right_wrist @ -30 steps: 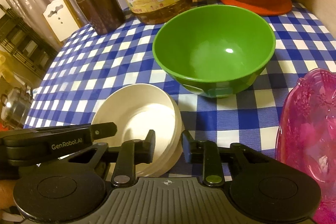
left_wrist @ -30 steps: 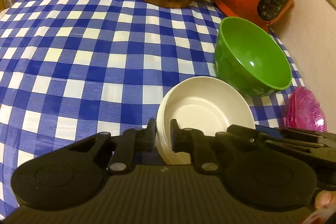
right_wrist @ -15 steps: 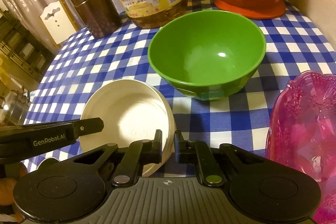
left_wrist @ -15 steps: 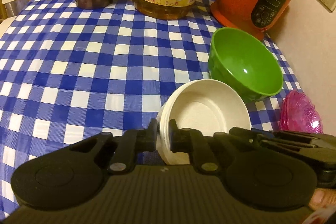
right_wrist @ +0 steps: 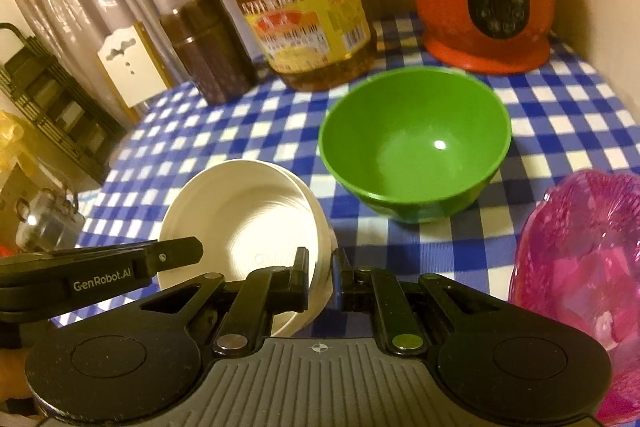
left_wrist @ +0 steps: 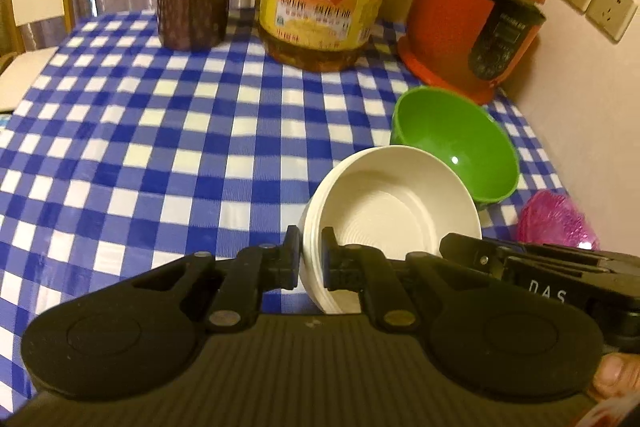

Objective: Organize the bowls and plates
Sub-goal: 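Carry the white container with both tools over the green bowl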

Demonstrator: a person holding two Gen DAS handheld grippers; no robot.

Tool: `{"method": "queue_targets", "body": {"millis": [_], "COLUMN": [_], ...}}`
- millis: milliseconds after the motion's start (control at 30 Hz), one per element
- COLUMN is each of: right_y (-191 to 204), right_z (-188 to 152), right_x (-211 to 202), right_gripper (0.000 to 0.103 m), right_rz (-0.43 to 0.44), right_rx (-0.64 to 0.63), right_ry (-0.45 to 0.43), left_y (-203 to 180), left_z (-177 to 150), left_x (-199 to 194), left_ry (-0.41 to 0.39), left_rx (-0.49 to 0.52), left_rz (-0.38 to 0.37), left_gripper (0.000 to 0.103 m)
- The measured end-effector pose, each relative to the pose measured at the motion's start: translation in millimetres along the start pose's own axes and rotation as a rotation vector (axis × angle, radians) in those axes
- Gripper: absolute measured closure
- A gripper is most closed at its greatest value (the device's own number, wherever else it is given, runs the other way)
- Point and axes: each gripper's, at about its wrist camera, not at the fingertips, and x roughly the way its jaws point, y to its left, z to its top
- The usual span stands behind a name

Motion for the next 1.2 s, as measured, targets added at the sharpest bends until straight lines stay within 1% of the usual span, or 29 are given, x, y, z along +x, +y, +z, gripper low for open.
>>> {"method": "queue_targets", "body": {"millis": [167,433,567,933,1200], "right_y": [4.9,-2.3,-10.7,-43.8,-65.1], "right_z": [7.6,20.3,24.9,39.6,49.2], "right_x": [-18.3,-36.7,-41.0,-45.7,-46.6], "right_gripper": [0.092,0.092,0.092,0.094,0.094], "right_rz": [-0.002,-0.025,-0.037,-0.080,-0.116], "right_rx": [-0.014,-0.025,-0.019,0.026,0.060], "right_ry": [-0.059,-0.131,-0.150,-0.193,-0.218], "left_y": [-7.7,-22.3,-30.9,-61.8,-81.2], "left_z": [6.9,17.4,24.1,38.0,55.2], "left_x": [-15.0,-18.7,-16.7,3.9,20.0], "left_ry": [-0.052,-0.099,-0.119,-0.143,-0.155], "left_rx": [-0.008,-0.014,-0.015,-0.006,0.008], "left_rz": [-0.017,-0.055,-0.074,-0.115,-0.149], "left_gripper": [0.094,0.094,0.094,0.094,0.094]}}
